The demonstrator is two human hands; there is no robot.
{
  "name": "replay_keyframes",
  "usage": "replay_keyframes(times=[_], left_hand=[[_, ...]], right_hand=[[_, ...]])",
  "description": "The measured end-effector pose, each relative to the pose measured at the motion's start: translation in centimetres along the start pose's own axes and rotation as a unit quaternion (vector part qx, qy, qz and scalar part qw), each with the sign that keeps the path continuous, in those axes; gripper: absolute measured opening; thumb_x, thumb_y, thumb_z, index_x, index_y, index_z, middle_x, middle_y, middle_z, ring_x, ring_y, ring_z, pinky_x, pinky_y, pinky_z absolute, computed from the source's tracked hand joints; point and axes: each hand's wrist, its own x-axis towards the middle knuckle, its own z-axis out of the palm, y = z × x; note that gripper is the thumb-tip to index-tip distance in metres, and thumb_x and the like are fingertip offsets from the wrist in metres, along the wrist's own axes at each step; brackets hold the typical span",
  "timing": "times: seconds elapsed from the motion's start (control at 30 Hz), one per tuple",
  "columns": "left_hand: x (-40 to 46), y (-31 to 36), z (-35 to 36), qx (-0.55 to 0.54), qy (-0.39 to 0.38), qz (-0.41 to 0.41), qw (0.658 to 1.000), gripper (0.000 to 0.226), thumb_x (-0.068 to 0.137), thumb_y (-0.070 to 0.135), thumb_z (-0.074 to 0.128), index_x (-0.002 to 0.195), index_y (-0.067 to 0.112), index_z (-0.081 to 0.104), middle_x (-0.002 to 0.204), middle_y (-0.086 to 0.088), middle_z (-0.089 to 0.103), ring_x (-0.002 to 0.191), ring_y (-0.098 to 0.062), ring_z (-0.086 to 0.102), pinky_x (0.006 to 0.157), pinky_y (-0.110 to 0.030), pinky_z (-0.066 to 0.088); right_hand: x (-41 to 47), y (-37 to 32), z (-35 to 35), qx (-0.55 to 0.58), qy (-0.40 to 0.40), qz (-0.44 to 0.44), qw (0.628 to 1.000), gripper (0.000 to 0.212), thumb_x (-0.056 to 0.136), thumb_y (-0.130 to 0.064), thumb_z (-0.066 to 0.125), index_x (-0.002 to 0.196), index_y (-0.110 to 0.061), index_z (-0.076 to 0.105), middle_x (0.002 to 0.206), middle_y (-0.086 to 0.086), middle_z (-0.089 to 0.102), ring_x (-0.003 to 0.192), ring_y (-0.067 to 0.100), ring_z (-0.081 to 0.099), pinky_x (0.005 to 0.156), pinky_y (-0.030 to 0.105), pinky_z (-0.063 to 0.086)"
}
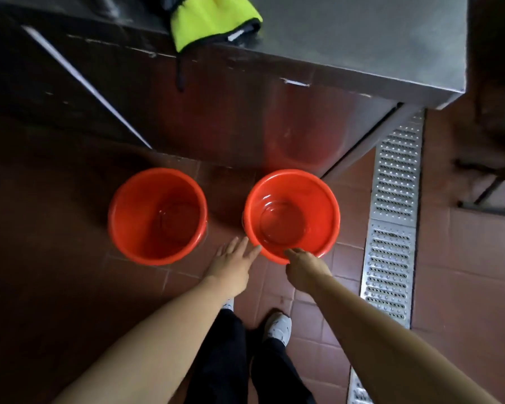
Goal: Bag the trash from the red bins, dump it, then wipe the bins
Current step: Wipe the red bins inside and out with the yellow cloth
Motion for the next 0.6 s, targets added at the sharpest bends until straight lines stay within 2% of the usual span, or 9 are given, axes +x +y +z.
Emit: replay_keyframes(times=[0.2,0.3,0.47,0.6], left_hand=[[-4.4,-5.8,-0.8,-0.019,0.079,-0.058,0.995,0.078,0.094,0.029,0.051,0.157,0.032,0.004,0.164,-0.009,0.005,0.15,-0.031,0.006,0.119,-0.048,0.016],[-5.6,-10.0,-0.2,-0.031,0.101,-0.089,0.99,0.079,0.093,0.032,0.051,0.156,0.034,0.004,0.164,-0.008,0.006,0.15,-0.031,0.007,0.119,-0.049,0.018],[-5.9,-18.7,2.3,-0.071,0.114,-0.132,0.982,0.076,0.093,0.035,0.049,0.155,0.039,0.005,0.164,-0.008,0.007,0.15,-0.033,0.009,0.118,-0.05,0.02],[-6.9,-25.7,3.9,-0.118,0.101,-0.166,0.974,0.071,0.096,0.044,0.044,0.155,0.04,0.005,0.164,-0.009,0.009,0.149,-0.034,0.013,0.116,-0.05,0.024]], right_hand=[[1.3,-8.3,-2.1,-0.025,0.023,-0.052,0.998,0.054,0.097,-0.022,0.044,0.151,-0.029,0.038,0.147,0.004,0.048,0.13,0.033,0.05,0.1,0.039,0.045],[3.0,-12.9,-1.8,-0.019,0.023,-0.058,0.998,0.058,0.098,-0.025,0.045,0.154,-0.03,0.033,0.157,0.001,0.039,0.137,0.031,0.045,0.105,0.039,0.043],[6.9,-19.4,0.8,0.024,0.027,-0.044,0.998,0.068,0.098,-0.033,0.049,0.159,-0.031,0.019,0.168,0.004,0.013,0.153,0.027,0.019,0.118,0.042,0.031],[8.6,-24.3,2.9,0.104,0.027,0.014,0.994,0.074,0.1,-0.048,0.046,0.161,-0.03,0.008,0.169,0.004,0.001,0.155,0.027,0.005,0.123,0.045,0.021]])
